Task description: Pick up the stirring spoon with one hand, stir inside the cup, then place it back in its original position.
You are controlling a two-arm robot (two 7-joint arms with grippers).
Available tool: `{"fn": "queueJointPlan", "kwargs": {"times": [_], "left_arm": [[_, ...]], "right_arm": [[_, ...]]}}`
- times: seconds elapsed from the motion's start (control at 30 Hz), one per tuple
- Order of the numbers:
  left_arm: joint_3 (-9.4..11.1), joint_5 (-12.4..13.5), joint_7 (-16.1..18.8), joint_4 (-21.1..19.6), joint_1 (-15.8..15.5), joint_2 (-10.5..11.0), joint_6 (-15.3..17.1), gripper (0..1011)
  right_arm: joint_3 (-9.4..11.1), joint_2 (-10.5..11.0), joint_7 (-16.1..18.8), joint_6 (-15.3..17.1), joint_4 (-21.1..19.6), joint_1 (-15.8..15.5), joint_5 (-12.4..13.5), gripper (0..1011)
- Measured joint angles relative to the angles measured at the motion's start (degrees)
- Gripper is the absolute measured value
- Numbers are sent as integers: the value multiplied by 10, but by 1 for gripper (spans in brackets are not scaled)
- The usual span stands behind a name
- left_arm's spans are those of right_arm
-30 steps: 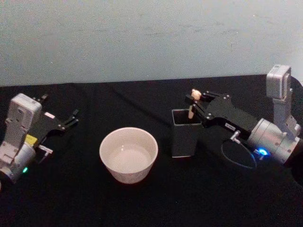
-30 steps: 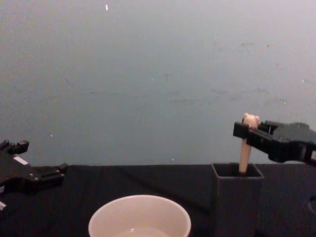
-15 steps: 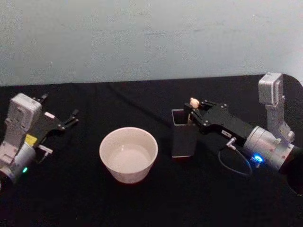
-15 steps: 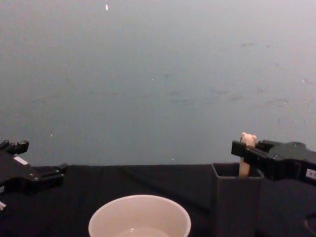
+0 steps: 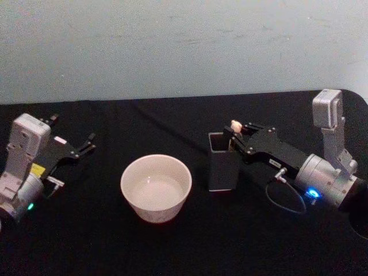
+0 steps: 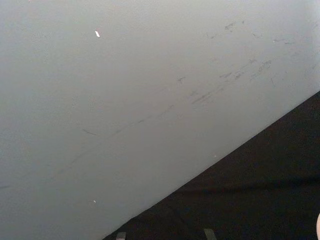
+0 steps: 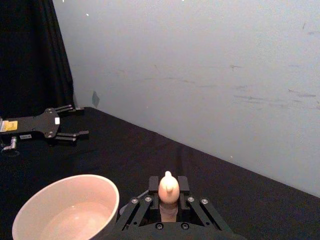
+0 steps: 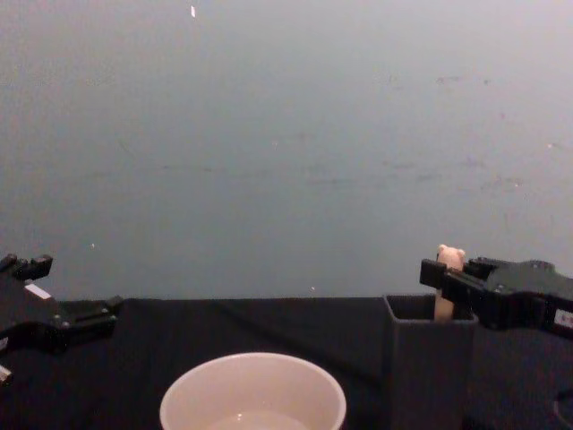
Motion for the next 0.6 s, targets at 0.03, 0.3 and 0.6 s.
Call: {"fn": "queueJointPlan", "kwargs": {"times": [0.03,0.3,0.6], "left_arm": [[0,0,0,0,0,0,0,1001],[0,0,0,0,0,0,0,1001],[0,0,0,0,0,0,0,1001]], "right_arm": [[0,0,0,0,0,0,0,227],[0,0,1,0,0,0,1,469],[0,0,2,-1,0,1,2,761]]}}
